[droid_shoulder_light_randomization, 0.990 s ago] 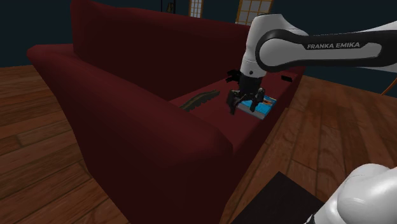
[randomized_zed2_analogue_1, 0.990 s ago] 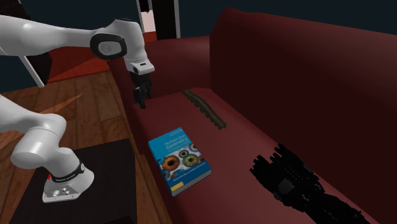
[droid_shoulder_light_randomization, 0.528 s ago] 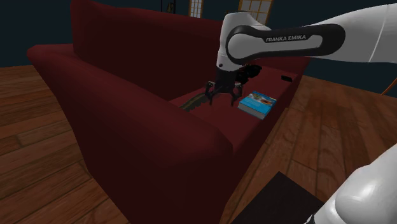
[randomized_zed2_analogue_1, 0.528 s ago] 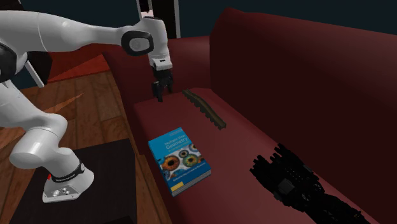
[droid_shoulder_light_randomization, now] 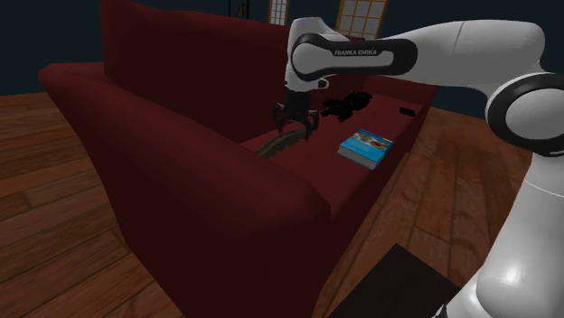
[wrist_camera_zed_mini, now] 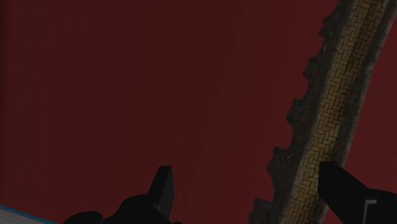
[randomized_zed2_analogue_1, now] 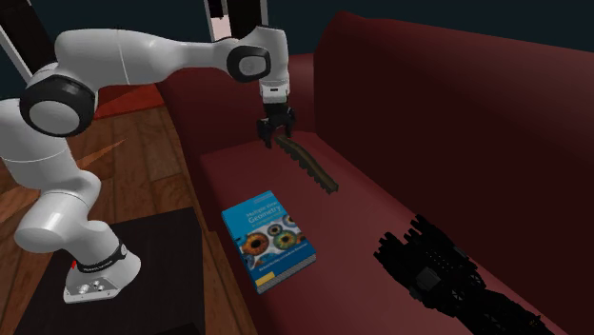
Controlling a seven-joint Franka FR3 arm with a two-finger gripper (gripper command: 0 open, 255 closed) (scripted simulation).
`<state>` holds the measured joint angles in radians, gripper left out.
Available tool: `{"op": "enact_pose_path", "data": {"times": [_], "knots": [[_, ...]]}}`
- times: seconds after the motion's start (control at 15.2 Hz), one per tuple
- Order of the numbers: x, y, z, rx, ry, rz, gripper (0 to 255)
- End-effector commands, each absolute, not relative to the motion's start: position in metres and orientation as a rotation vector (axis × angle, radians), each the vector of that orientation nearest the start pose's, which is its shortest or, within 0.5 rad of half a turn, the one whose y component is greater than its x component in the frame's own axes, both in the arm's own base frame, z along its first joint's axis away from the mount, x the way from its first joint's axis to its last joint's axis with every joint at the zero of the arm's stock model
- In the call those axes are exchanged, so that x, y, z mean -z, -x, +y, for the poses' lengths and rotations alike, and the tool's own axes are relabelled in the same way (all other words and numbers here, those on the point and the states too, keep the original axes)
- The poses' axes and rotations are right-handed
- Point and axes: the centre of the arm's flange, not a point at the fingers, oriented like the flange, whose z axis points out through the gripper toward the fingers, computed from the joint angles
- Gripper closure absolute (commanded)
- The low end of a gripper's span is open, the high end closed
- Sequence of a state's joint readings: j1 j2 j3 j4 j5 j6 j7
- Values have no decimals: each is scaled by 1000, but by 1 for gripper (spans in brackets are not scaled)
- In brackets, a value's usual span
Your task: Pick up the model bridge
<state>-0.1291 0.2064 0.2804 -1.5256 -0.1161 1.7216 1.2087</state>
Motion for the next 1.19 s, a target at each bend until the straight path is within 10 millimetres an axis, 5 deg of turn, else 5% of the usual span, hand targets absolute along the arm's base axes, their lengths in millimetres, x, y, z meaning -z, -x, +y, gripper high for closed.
{"op": "enact_pose_path", "data": {"times": [0.0,0.26,0.86,0.92,1.12], "knots": [[-543,-643,62,59,2682,1718,0],[-543,-689,41,63,2524,1934,0],[-503,-689,41,63,2524,1934,0],[-504,-689,42,63,2524,1934,255],[-504,-689,42,63,2524,1934,255]]}}
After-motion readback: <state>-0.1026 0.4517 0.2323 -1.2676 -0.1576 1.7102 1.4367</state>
